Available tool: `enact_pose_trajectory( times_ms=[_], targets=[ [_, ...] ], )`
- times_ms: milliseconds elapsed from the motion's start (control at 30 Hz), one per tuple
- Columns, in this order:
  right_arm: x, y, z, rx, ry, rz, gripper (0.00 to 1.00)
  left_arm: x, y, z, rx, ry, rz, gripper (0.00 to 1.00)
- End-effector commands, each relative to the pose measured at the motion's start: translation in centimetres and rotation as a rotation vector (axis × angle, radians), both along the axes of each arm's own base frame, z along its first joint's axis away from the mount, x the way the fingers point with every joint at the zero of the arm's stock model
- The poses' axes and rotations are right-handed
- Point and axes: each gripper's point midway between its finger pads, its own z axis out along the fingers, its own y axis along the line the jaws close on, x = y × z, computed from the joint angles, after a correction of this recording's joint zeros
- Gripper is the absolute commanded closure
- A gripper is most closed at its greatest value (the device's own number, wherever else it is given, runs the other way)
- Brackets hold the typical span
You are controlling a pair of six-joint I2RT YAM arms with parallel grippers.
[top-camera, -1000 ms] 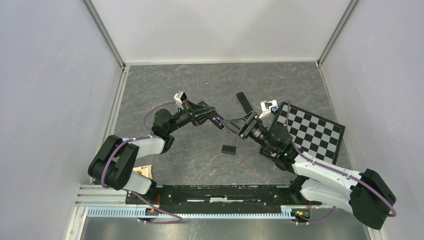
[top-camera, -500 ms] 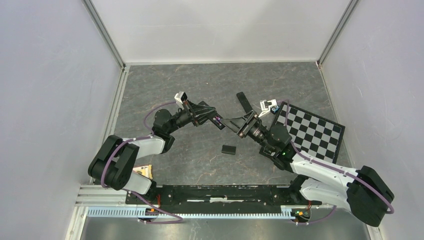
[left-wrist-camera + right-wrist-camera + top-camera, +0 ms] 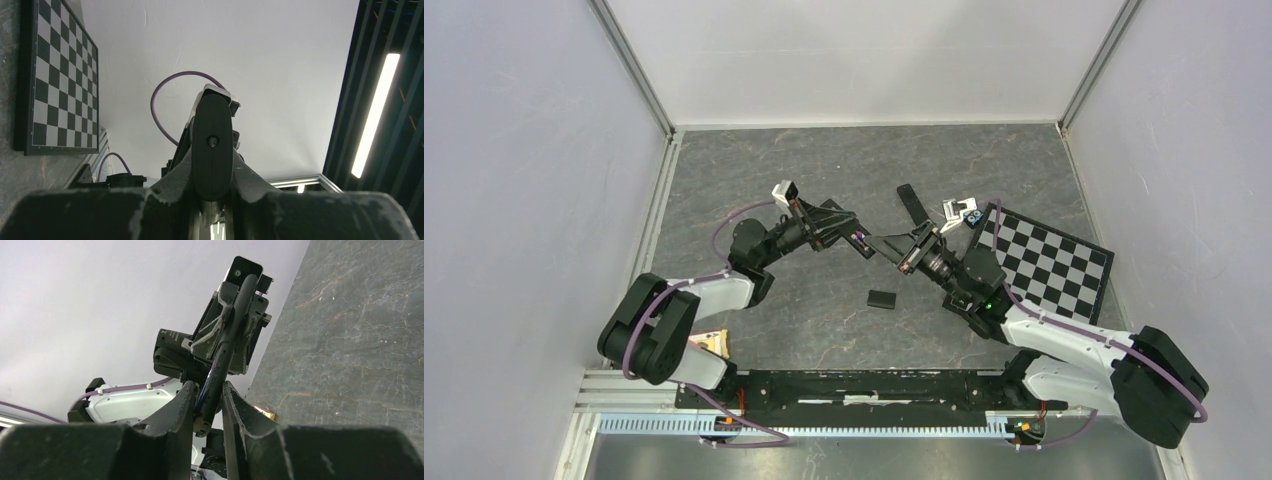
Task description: Load the batteries into the remote control
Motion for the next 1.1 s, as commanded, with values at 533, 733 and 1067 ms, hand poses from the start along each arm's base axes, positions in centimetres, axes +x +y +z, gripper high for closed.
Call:
enact_pose_trajectory(
  times_ms=[533, 733, 1067],
  targets=[
    [0.4, -1.9, 0.0, -0.219, -0.177, -0.070, 0.08, 0.0, 0.6, 0.9, 0.508, -0.448, 0.096, 0.98],
    [0.4, -3.2, 0.5, -0.372, -0.395, -0.055, 0.04, 0.7, 2.4, -1.1, 0.599, -0.437, 0.147, 0.98],
    [1.8, -6.0, -16.7, -1.295, -0.443, 0.409, 0.11, 2.4, 7.1, -5.2, 0.758, -0.258, 0.308, 0.98]
  ],
)
